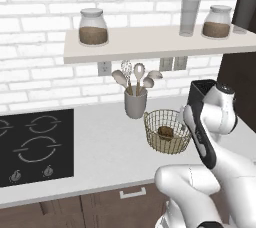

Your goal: Open the cabinet, pick up the bread from the cabinet and place it in the basket. Then move the basket to the dining counter.

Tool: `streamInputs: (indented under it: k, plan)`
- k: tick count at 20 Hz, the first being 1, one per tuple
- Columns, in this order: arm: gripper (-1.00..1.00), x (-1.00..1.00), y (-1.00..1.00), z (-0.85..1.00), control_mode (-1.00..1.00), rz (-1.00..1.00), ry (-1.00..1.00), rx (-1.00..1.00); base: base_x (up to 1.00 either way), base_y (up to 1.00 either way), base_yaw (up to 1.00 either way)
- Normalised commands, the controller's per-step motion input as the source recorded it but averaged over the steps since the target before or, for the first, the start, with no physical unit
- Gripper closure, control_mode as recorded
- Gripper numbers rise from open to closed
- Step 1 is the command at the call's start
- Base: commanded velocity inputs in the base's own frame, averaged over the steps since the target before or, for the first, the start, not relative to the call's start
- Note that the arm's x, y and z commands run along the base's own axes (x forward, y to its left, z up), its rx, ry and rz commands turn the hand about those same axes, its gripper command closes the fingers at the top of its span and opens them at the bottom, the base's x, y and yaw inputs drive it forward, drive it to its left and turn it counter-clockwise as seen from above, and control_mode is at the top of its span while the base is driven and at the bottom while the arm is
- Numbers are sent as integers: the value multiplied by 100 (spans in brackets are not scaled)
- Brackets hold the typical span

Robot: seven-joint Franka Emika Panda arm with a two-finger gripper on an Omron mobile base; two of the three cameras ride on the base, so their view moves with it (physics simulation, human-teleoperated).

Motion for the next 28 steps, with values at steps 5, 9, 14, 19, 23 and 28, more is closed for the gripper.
streamInputs:
  k: [5,9,14,19,23,28]
  plan:
    - [-100,33,0,-37,-100,0,11,0,0,0,0]
    - [-100,28,0,-27,-100,0,4,0,0,0,0]
    - [-100,23,0,-30,-100,0,1,0,0,0,0]
    - [-100,7,0,-37,-100,0,2,0,0,0,0]
    - [100,-1,12,-39,-100,0,0,0,0,0,0]
    - [100,-20,46,-41,-100,0,0,0,0,0,0]
